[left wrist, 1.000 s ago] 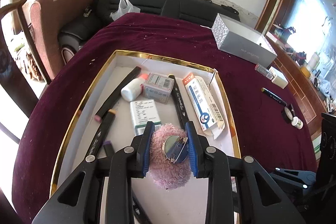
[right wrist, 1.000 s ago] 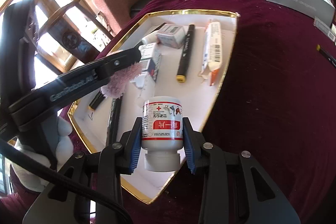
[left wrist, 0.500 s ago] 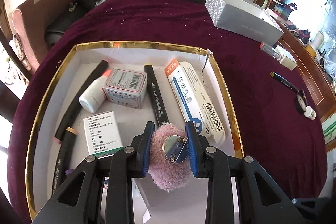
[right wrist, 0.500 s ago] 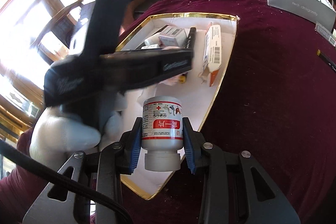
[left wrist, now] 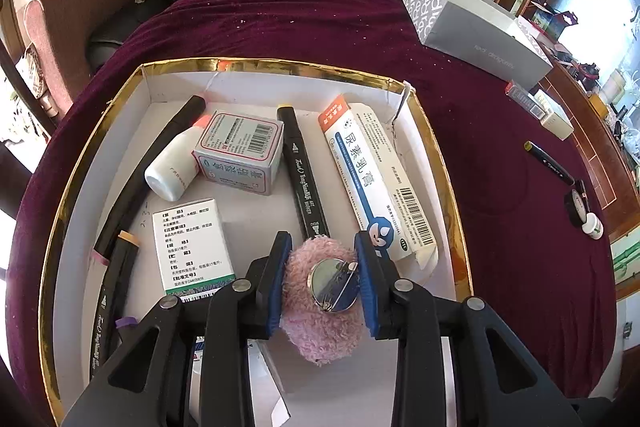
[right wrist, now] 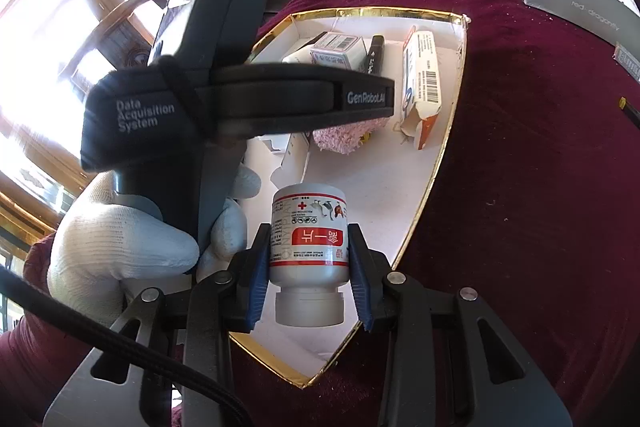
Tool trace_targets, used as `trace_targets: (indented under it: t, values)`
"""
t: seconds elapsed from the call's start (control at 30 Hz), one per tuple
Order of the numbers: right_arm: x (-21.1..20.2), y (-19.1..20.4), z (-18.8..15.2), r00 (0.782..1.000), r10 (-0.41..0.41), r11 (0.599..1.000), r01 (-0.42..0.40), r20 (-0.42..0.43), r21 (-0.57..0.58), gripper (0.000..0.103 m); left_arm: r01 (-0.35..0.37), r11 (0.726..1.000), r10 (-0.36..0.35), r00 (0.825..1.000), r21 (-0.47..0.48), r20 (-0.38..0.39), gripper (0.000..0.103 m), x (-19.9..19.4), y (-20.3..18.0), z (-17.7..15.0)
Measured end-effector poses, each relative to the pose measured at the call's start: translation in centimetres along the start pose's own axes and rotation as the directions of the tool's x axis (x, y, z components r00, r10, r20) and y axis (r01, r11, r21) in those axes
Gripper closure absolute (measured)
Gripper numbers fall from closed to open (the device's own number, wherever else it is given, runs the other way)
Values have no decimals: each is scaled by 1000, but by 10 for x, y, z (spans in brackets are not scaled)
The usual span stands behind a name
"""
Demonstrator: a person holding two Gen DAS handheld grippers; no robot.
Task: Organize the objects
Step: 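Lower the pom-pom into the tray with the left tool while the right tool holds the bottle above, then open the right tool to drop the white red-labelled pill bottle into the tray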
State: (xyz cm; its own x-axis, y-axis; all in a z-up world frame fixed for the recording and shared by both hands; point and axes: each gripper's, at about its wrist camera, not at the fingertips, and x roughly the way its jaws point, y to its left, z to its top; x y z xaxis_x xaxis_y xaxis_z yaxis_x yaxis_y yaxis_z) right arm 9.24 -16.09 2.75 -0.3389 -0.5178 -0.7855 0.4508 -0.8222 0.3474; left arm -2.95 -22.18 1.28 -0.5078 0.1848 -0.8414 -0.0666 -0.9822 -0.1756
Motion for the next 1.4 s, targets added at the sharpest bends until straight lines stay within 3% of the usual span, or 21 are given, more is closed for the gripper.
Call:
trace_targets:
  t: [0.47,0.8,0.93,1.1,1.27,1.4]
  values:
    - [7,0,2,1000,-10,1000,10,-4,7,69,47,998,-44,998,-44,55,59,-20,9,4]
    - [17,4,15,996,-91,995,90,-18,-29,69,72,996,-64,988,-51,137,48,-55,21,7]
    - [24,6,22,993,-114,993,113,-23,-38,69,116,992,-108,985,-55,134,48,-57,29,7]
    - [33,4,31,992,-125,992,124,-28,-32,69,245,963,-234,967,-116,98,48,-49,48,8]
    - [35,7,31,992,-125,992,124,-33,-40,69,383,904,-370,923,-191,100,48,-47,65,8]
    - [36,1,35,995,-97,995,97,-28,-9,68,407,891,-386,912,-203,137,45,-55,72,8]
